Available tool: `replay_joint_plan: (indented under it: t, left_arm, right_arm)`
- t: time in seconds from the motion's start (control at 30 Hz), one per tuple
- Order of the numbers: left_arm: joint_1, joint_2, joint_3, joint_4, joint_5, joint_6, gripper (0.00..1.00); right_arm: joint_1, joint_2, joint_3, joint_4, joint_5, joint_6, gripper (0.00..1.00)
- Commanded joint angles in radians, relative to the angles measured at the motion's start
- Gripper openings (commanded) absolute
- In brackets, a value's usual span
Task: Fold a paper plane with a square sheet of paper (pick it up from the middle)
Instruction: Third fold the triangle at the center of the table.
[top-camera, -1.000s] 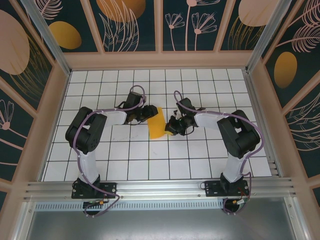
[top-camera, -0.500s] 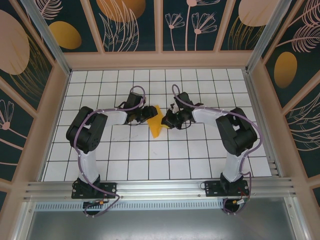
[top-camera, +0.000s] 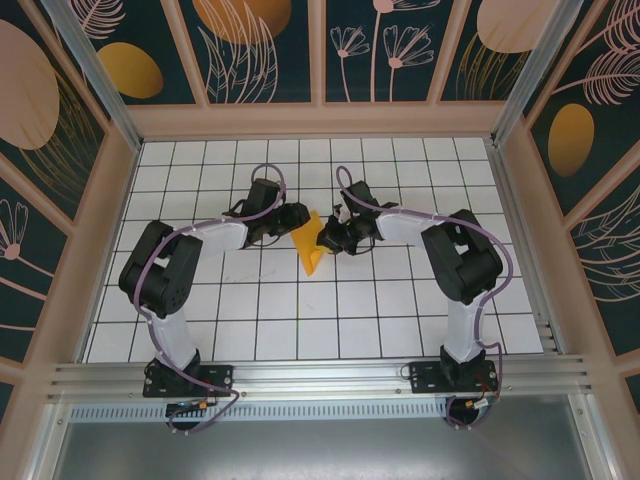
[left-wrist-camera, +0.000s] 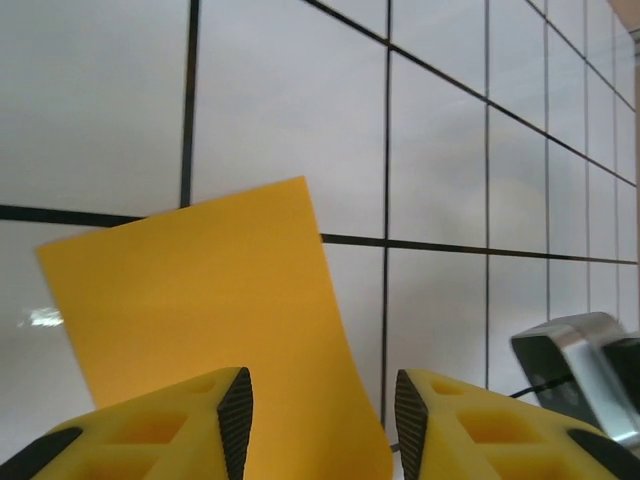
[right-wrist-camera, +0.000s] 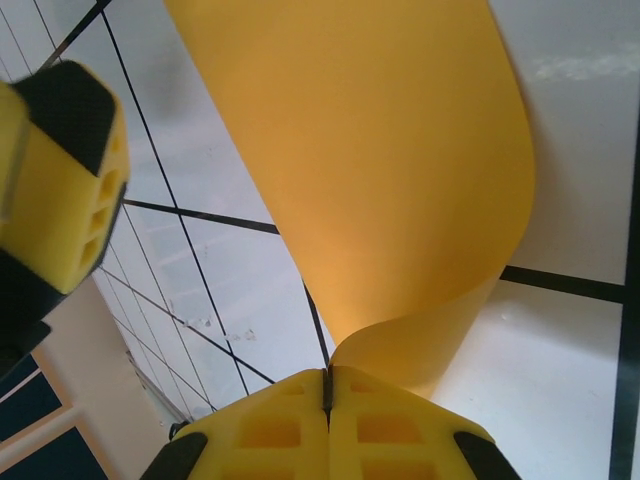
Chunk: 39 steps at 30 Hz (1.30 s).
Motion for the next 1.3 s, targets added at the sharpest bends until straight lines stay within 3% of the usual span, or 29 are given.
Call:
replay_joint_plan:
  t: [0.0,1.27]
  left_arm:
    - [-0.001,0.035,-0.017,-0.016,-0.011,-0.003,0.44]
    - [-0.001,0.104,0.018,-0.062,-0.002,0.002,0.39]
  right_arm:
    - [0.006,0.027,0.032,0.003,0.007,0.000,0.00]
    - [0.029,0.131,0.113,0.044,-0.003,-0.032,0.00]
